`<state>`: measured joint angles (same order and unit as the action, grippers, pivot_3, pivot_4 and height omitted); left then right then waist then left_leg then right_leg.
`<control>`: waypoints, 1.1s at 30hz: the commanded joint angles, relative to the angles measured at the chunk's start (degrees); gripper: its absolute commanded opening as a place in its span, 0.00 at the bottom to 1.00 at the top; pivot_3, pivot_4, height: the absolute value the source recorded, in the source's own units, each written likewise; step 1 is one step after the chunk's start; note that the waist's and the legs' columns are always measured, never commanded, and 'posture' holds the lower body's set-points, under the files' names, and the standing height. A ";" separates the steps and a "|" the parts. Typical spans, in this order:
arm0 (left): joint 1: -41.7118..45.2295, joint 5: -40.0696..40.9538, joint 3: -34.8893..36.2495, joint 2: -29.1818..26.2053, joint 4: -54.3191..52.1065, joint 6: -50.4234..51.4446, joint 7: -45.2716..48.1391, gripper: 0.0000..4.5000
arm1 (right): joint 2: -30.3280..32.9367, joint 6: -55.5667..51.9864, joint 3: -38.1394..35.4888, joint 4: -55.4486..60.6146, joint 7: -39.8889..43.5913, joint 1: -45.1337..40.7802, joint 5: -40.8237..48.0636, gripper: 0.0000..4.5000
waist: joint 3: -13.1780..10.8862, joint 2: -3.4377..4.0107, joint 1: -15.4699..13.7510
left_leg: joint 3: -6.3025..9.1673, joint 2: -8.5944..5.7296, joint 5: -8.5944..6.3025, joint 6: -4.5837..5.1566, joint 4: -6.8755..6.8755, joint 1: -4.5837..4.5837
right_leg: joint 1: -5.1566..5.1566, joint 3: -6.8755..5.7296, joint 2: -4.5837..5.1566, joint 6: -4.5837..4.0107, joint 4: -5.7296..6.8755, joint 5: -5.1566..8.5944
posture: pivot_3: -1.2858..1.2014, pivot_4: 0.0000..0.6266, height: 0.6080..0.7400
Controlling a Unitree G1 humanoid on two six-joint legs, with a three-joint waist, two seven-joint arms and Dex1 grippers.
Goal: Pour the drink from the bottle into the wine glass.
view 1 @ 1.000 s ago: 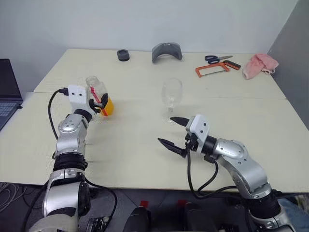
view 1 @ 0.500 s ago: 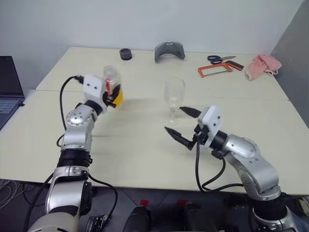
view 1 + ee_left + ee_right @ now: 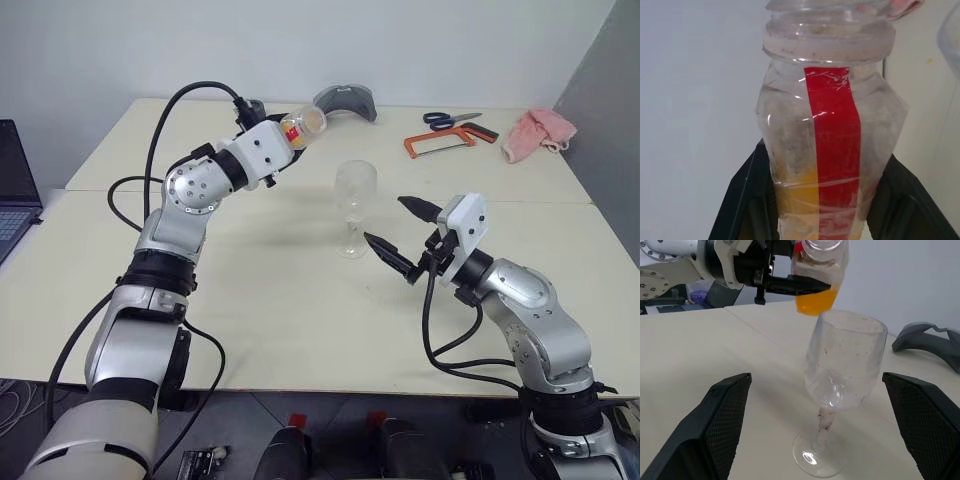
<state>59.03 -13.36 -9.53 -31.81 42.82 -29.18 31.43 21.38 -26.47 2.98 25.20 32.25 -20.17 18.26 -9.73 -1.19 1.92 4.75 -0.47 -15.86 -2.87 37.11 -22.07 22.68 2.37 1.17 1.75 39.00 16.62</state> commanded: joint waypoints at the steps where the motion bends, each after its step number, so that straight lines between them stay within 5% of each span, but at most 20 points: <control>1: 4.52 -3.53 -1.33 -1.18 3.62 -6.71 -2.99 0.39 | -0.17 1.08 -1.70 0.72 -0.89 -0.82 0.69 1.00 | 0.00 0.00 0.00 | 0.00 0.00 0.00 0.00 0.01 -0.04 | 0.04 0.00 0.00 0.00 0.00 0.00 | 0.52 0.24 1.00; 7: 8.75 -8.56 -3.82 -0.94 10.18 -13.19 -7.30 0.39 | -0.01 0.96 -2.07 0.25 -2.00 -0.83 0.41 1.00 | 0.00 0.00 -0.02 | 0.01 -0.01 0.07 -0.12 0.37 -0.76 | 0.63 -0.09 -0.01 -0.01 0.18 -0.01 | 0.52 0.24 1.00; 33: 19.52 -28.06 -13.91 -2.24 20.83 -19.82 -32.88 0.39 | -0.33 1.07 -1.84 -0.13 -4.63 -0.47 -0.96 1.00 | -0.01 -0.02 -0.03 | -0.04 -0.07 0.00 0.00 0.74 -0.83 | 0.65 -0.08 0.00 0.00 0.53 -0.01 | 0.52 0.24 1.00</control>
<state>75.13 -41.27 -23.58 -33.35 63.98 -48.38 0.67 21.23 -26.48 1.83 23.60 27.98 -20.20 17.03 -9.74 -1.21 1.89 4.71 -0.54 -15.86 -2.86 37.86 -22.91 23.33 2.29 1.18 1.75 39.53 16.61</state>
